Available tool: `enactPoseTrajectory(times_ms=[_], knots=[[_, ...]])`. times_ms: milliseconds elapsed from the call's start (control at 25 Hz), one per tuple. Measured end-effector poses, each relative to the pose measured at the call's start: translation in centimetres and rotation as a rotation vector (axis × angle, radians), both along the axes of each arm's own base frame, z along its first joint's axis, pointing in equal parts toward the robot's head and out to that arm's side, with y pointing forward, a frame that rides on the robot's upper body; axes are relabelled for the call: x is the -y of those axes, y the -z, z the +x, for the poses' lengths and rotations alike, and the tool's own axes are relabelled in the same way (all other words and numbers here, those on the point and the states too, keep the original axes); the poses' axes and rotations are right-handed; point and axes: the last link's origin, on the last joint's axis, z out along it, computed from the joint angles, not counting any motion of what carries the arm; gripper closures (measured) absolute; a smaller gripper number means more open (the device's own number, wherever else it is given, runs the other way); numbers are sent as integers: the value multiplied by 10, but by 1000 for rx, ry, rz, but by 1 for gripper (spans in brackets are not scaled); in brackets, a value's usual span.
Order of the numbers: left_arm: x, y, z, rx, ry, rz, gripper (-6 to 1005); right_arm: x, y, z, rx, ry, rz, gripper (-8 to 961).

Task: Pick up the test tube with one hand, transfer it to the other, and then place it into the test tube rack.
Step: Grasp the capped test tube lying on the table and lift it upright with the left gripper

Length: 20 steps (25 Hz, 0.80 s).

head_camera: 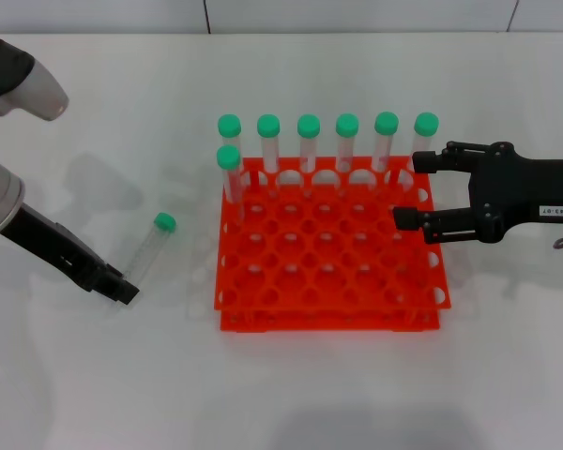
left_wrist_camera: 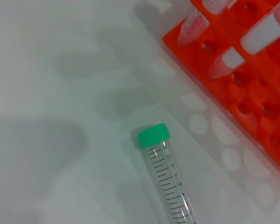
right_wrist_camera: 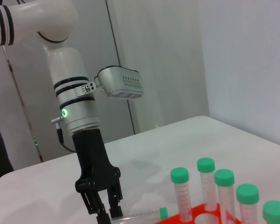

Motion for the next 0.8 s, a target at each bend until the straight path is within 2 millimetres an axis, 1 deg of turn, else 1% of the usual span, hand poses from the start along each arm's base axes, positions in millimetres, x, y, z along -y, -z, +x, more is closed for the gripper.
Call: enactPoseTrajectory(times_ms=[480,800], knots=[[-1,1,1,1,-6,0,669,0,0,0,0,-1,3,97],[-1,2,1,-2,-3,4,683,0,0,0,0,-1,3,97]])
